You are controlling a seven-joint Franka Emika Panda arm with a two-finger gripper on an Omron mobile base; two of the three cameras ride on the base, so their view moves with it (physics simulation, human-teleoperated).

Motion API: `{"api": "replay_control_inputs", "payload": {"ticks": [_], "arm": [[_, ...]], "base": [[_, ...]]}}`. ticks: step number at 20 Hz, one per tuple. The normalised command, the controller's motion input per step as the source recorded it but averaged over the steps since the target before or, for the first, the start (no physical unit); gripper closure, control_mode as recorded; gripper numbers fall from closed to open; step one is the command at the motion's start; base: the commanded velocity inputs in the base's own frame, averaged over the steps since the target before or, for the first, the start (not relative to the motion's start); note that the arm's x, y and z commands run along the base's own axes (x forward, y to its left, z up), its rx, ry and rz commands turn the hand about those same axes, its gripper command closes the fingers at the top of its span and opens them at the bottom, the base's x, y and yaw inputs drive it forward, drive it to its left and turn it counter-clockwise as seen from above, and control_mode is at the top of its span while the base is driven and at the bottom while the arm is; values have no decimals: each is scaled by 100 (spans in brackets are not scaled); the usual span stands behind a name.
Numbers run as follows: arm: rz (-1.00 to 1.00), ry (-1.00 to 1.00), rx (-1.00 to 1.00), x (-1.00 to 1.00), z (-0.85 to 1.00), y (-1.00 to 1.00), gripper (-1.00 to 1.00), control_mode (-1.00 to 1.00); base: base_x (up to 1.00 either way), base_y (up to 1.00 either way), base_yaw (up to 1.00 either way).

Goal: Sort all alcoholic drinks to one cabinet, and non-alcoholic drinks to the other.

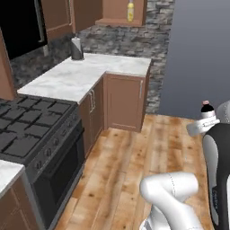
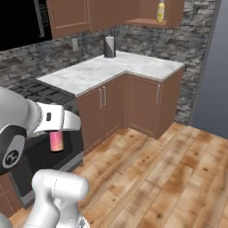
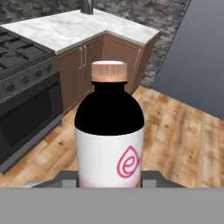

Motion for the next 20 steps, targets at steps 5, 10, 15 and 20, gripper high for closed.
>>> {"api": "replay_control_inputs", "payload": {"ticks": [5, 10, 15, 20], "arm": [[0, 0, 0, 0, 0, 0, 100, 100], [0, 0, 0, 0, 0, 0, 100, 100], [0, 0, 0, 0, 0, 0, 100, 100], [0, 0, 0, 0, 0, 0, 100, 100]], "base": [[25, -3, -51], [71, 0, -24], [100, 1, 0], [98, 8, -2]]}}
